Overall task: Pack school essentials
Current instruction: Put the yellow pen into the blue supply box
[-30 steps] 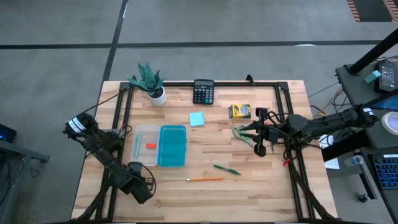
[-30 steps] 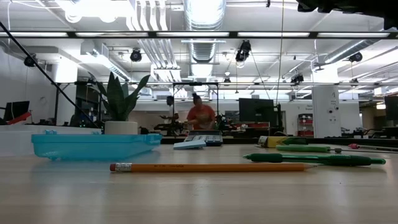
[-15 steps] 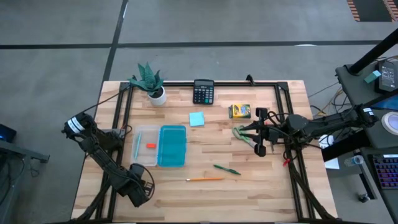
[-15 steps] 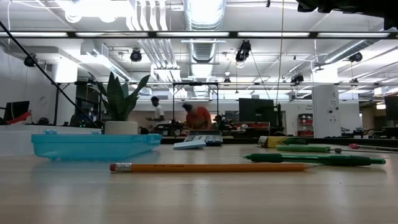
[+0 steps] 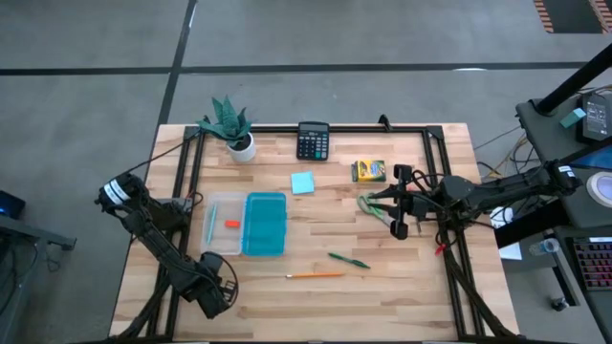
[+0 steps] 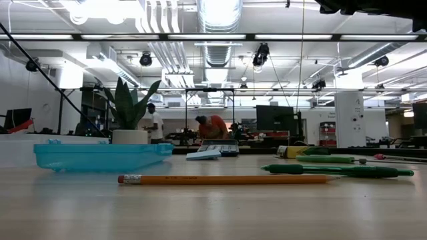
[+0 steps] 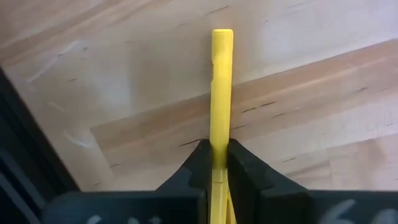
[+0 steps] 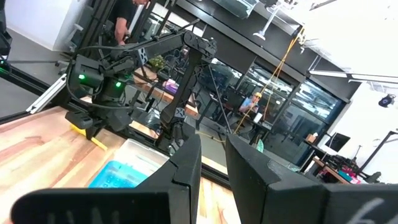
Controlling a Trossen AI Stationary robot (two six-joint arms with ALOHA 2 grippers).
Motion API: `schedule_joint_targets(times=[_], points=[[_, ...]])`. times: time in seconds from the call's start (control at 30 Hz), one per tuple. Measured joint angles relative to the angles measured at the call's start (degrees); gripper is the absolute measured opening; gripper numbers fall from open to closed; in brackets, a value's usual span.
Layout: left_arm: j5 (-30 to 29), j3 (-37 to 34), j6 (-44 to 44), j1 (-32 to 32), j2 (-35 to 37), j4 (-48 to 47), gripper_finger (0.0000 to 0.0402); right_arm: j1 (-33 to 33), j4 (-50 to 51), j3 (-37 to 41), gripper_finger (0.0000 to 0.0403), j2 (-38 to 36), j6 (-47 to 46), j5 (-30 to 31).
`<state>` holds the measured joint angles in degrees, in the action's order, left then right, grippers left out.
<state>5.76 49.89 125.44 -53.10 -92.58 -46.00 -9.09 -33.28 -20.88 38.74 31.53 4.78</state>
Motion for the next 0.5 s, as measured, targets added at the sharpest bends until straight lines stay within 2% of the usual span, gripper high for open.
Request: schedule_joint_targets(times=[0.2,0.5], points=[[-1.21,4.45,0.12,0.75,1.43,-3.16,0.0008,0.01,-0.02,0.0,0.0063,0.0,0.22,0.06],[-10.38,10.54,-7.59,9.03,7.96,-4.32,0.0007,0.0,-0.04,0.0,0.0063,-0.02,1.63,1.94]])
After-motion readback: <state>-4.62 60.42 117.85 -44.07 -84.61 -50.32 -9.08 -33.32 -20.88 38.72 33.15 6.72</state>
